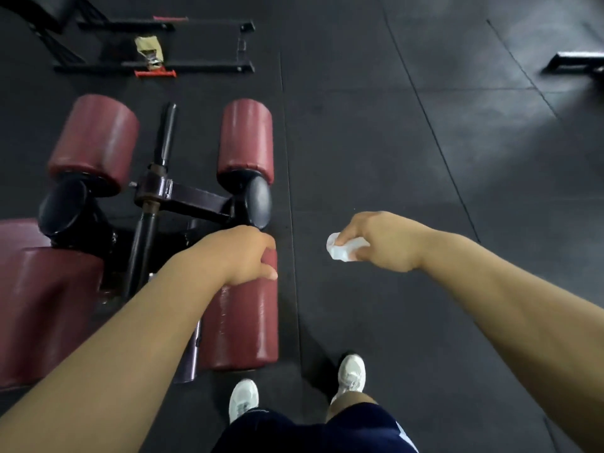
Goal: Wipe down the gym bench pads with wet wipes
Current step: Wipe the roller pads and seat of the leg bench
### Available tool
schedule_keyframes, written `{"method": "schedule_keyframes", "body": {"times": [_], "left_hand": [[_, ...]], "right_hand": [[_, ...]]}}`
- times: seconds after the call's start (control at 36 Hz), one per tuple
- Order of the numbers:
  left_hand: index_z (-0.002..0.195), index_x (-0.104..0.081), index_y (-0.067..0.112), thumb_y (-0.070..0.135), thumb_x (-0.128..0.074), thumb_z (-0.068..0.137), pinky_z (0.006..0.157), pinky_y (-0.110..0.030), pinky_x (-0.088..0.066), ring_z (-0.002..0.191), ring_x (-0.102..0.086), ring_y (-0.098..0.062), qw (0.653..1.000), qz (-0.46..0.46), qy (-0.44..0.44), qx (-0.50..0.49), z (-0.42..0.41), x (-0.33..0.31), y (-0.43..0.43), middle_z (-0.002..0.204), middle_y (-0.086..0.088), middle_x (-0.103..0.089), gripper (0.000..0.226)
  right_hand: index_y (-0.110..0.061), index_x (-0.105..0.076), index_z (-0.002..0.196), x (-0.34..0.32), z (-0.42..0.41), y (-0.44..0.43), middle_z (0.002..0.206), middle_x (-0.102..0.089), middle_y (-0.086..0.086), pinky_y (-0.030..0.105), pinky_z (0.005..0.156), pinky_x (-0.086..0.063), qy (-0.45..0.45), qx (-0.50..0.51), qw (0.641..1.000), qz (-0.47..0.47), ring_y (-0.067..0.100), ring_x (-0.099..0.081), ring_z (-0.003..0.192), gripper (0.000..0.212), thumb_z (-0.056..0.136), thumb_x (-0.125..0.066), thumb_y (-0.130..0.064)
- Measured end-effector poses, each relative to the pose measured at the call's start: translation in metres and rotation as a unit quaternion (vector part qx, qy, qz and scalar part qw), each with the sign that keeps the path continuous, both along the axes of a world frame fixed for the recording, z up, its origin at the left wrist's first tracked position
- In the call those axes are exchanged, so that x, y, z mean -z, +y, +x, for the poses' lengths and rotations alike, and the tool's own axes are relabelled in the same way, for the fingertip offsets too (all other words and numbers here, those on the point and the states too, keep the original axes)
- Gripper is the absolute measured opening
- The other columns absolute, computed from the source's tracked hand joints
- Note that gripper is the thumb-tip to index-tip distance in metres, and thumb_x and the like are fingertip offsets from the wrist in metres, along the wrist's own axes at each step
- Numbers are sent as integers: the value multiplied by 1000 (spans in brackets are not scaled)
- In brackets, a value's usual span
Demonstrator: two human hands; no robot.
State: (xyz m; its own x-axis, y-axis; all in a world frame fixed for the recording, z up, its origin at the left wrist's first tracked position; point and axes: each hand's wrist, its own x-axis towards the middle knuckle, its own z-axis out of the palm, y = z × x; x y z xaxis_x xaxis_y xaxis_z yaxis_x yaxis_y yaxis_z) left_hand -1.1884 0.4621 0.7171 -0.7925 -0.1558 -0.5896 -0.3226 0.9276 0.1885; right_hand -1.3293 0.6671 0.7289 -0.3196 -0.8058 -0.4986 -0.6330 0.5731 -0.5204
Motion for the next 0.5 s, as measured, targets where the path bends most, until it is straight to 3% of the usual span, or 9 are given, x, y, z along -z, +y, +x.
{"method": "schedule_keyframes", "body": {"times": [0.11,0.17,0.22,0.31,0.39,0.5], "left_hand": [[139,-41,27,48,-60,86,100,-38,-43,123,-48,-21,999,-2,-9,-52,-33,-4,24,137,2,-49,61],[141,-39,27,48,-59,87,101,-37,-41,126,-46,-21,998,-2,-6,-69,-46,-6,35,141,0,-45,61],[141,-38,27,49,-58,87,102,-35,-40,127,-46,-20,996,11,-3,-90,-55,-8,42,141,1,-44,62],[139,-40,30,51,-60,85,101,-36,-41,123,-48,-17,992,28,1,-126,-62,-7,46,137,4,-47,61],[137,-42,30,51,-62,83,98,-35,-44,116,-52,-14,985,45,0,-165,-66,-5,40,132,6,-50,61],[137,-44,30,50,-63,83,99,-35,-43,116,-51,-13,978,41,4,-205,-77,-1,21,131,5,-52,61]], "right_hand": [[-40,-54,60,-9,-56,12,83,-54,-13,28,68,-44,25,-45,998,47,11,-48,69,29,88,-48,-32],[-41,-62,79,-14,-80,17,105,-59,-17,32,85,-49,42,-64,994,80,12,-58,92,17,88,-48,-36],[-36,-65,90,-19,-101,18,111,-61,-17,35,92,-48,52,-67,992,95,14,-58,102,17,88,-48,-40],[-31,-64,85,-23,-126,10,104,-63,-13,35,89,-49,67,-90,988,110,20,-59,97,17,86,-48,-38],[-14,-59,95,-23,-143,-9,98,-62,7,43,79,-49,80,-138,980,123,40,-53,90,21,83,-47,-26],[-19,-64,102,-21,-161,-49,106,-63,2,38,83,-50,92,-173,973,124,28,-59,99,22,85,-51,-21]]}}
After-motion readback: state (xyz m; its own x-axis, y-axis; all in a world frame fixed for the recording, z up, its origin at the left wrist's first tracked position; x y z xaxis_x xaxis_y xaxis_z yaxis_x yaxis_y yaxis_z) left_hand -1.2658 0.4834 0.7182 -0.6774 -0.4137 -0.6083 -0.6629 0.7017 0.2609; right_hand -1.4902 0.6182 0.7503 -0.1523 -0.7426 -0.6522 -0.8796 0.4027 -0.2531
